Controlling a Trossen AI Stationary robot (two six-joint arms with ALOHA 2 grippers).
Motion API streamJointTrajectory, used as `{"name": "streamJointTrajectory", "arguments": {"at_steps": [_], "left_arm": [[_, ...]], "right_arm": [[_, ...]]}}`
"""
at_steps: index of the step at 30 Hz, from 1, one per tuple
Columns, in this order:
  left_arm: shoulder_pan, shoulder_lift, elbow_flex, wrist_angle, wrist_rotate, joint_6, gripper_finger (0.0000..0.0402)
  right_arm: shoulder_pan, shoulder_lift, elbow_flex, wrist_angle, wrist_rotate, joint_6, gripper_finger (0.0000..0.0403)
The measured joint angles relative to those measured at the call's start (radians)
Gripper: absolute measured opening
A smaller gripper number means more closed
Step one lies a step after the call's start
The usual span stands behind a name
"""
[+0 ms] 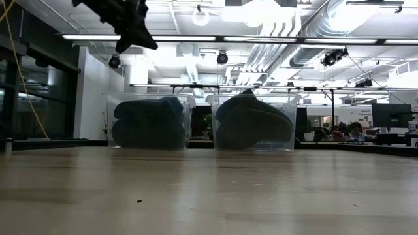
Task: Pick and place caps into container
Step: Return to Home Position
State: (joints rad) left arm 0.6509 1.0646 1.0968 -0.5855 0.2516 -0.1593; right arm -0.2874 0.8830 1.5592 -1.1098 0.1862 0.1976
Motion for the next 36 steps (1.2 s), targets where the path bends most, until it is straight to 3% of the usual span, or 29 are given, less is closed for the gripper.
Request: {"name": "streamJointTrajectory", "arguments": {"at_steps": [8, 19, 26, 32, 36], "left_arm": [[-0.119, -0.258, -0.345, 0.304, 0.003, -0.181, 0.001], [-0.209, -0.543, -0.739, 0.711, -0.043, -0.367, 0.001], [-0.209, -0.704, -0.877, 0.741, -0.053, -0.44, 0.001], [-0.214, -0.765, -0.92, 0.767, -0.054, -0.474, 0.001], [-0.277, -0.744, -0.921, 0.764, -0.12, -0.444, 0.001]], "right_arm": [[0.0, -0.196, -0.476, 0.414, -0.037, 0.124, 0.022], [0.0, -0.327, -0.903, 0.95, -0.077, 0.252, 0.022], [0.0, -0.439, -1.093, 1.187, 0.019, 0.319, 0.022], [0.0, -0.543, -1.181, 1.182, 0.062, 0.379, 0.022], [0.0, -0.555, -1.226, 1.194, 0.044, 0.423, 0.022]]}}
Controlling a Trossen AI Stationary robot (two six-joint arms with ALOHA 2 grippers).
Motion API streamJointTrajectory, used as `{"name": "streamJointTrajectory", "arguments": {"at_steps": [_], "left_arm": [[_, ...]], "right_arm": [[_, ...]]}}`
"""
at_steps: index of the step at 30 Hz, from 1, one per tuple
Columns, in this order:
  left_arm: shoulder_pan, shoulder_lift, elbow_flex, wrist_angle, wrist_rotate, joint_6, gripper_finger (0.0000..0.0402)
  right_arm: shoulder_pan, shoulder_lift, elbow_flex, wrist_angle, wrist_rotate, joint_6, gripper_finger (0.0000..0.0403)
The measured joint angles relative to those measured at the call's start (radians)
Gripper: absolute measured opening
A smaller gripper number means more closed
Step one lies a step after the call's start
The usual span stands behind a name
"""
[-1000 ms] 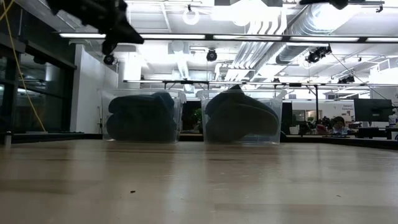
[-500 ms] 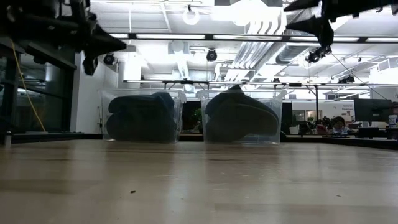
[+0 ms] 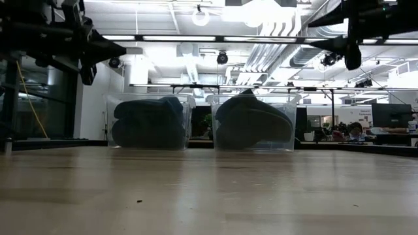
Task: Pick and place caps into container
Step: Return to Home Position
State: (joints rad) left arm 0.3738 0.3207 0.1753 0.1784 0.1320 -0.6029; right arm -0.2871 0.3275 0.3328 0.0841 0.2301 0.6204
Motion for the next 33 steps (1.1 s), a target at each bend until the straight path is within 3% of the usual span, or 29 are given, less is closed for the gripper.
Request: {"name": "streamJointTrajectory", "arguments": {"at_steps": [5, 11, 15, 26, 33], "left_arm": [[-0.125, 0.071, -0.014, 0.017, -0.124, 0.025, 0.001], [-0.281, 0.12, -0.121, 0.202, -0.275, -0.014, 0.001], [-0.35, 0.11, -0.148, 0.236, -0.404, -0.015, 0.001], [-0.367, 0.079, -0.15, 0.229, -0.455, -0.03, 0.001], [-0.367, 0.03, -0.15, 0.156, -0.436, -0.074, 0.001]], "right_arm": [[0.0, 0.0, -0.088, 0.102, 0.01, 0.043, 0.022], [0.017, 0.0, -0.202, 0.227, 0.023, 0.109, 0.022], [0.055, -0.002, -0.228, 0.246, 0.071, 0.115, 0.022], [0.116, -0.017, -0.275, 0.235, 0.049, 0.11, 0.022], [0.119, -0.116, -0.275, 0.117, 0.016, 0.076, 0.022]]}}
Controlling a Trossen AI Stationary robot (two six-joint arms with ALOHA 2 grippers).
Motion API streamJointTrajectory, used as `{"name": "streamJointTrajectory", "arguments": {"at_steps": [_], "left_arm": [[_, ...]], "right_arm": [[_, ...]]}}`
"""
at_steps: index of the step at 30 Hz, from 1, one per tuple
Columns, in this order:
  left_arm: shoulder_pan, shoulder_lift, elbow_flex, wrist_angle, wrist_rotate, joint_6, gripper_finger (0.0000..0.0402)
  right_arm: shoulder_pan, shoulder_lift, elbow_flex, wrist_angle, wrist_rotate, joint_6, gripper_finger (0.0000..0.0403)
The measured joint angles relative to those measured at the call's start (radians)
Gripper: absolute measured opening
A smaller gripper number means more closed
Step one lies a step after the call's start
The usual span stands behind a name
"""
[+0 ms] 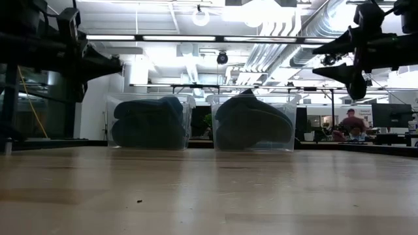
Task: Pick and place caps into container
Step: Return to Home Position
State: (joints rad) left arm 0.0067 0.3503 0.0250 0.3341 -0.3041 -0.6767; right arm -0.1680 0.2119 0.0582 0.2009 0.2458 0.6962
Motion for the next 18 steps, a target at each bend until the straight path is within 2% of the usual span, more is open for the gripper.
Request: {"name": "streamJointTrajectory", "arguments": {"at_steps": [11, 15, 18], "left_arm": [[0.0, -0.022, -0.001, -0.078, -0.037, -0.026, 0.001], [0.0, -0.021, 0.003, -0.08, -0.054, 0.069, 0.001], [0.0, -0.021, 0.013, -0.083, -0.054, 0.153, 0.001]], "right_arm": [[0.0, -0.184, 0.0, -0.286, -0.099, -0.035, 0.022], [0.0, -0.2, 0.002, -0.309, -0.155, -0.083, 0.022], [0.0, -0.201, 0.002, -0.311, -0.176, -0.196, 0.022]]}}
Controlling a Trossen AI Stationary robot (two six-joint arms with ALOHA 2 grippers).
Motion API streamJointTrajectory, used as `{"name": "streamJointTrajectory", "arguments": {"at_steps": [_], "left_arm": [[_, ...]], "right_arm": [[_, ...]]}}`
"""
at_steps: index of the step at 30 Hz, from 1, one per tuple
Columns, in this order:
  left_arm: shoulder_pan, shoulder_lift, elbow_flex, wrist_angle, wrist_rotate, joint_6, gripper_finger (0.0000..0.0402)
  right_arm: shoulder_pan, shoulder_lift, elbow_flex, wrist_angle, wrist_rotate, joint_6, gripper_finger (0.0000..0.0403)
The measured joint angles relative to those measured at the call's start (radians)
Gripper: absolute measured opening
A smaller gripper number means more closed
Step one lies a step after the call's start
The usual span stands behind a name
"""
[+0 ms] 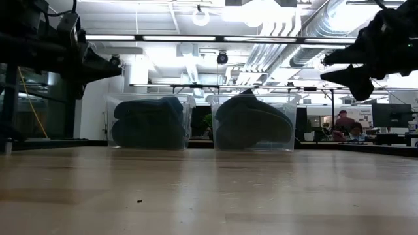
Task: Pick and place caps into container
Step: Return to Home Position
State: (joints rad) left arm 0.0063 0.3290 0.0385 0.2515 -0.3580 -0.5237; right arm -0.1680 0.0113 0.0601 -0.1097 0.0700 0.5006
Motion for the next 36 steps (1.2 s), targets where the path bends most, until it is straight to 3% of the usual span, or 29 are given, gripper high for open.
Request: {"name": "streamJointTrajectory", "arguments": {"at_steps": [4, 12, 36], "left_arm": [[0.0, 0.0, 0.003, 0.0, 0.018, 0.075, 0.001], [0.0, 0.0, 0.006, -0.061, 0.024, 0.375, 0.001], [0.0, 0.0, 0.008, -0.105, 0.026, 0.388, 0.001]], "right_arm": [[0.0, 0.0, 0.0, 0.001, -0.021, -0.083, 0.022], [0.0, 0.0, 0.0, 0.002, -0.018, -0.187, 0.022], [0.0, 0.0, -0.001, 0.002, -0.018, -0.188, 0.022]]}}
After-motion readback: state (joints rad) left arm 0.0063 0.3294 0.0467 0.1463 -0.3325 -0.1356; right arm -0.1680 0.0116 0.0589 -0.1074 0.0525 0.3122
